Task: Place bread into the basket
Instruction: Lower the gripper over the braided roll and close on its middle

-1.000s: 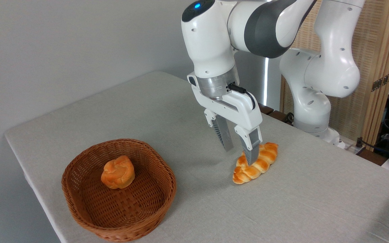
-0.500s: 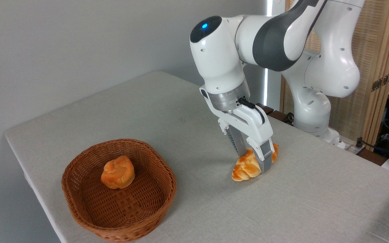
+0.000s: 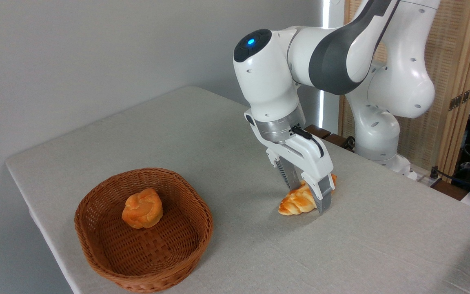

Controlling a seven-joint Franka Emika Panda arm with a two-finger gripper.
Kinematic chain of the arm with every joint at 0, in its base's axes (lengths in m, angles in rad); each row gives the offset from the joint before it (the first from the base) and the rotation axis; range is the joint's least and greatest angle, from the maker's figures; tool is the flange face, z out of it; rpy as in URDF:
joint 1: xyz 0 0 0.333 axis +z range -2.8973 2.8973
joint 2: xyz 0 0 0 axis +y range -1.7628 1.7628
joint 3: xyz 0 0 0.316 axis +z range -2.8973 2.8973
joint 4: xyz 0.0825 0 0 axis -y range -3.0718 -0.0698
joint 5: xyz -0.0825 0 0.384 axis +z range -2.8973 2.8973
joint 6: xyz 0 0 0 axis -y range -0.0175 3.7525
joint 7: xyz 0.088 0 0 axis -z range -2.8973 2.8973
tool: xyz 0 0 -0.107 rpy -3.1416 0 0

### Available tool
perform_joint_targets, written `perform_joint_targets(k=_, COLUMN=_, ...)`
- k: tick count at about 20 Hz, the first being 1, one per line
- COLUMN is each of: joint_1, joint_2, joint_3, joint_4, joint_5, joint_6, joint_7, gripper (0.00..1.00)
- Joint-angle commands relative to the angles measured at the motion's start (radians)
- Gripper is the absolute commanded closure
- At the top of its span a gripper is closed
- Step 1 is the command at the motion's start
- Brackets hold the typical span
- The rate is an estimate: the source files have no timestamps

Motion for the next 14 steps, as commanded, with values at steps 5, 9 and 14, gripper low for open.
perform_joint_targets(k=5, joint_1=-0.029, joint_2=0.003, joint_3=0.027, joint_4=-0.027, joint_5=0.016, joint_6=0.018, joint_7=0.035, gripper=0.64)
perform_joint_targets(k=9, joint_1=-0.070, joint_2=0.003, joint_3=0.091, joint_4=-0.026, joint_5=0.014, joint_6=0.014, joint_7=0.053, gripper=0.65)
perform_joint_targets(k=14, joint_1=-0.070, joint_2=0.003, joint_3=0.091, joint_4=-0.023, joint_5=0.014, joint_6=0.011, joint_7=0.053, gripper=0.65)
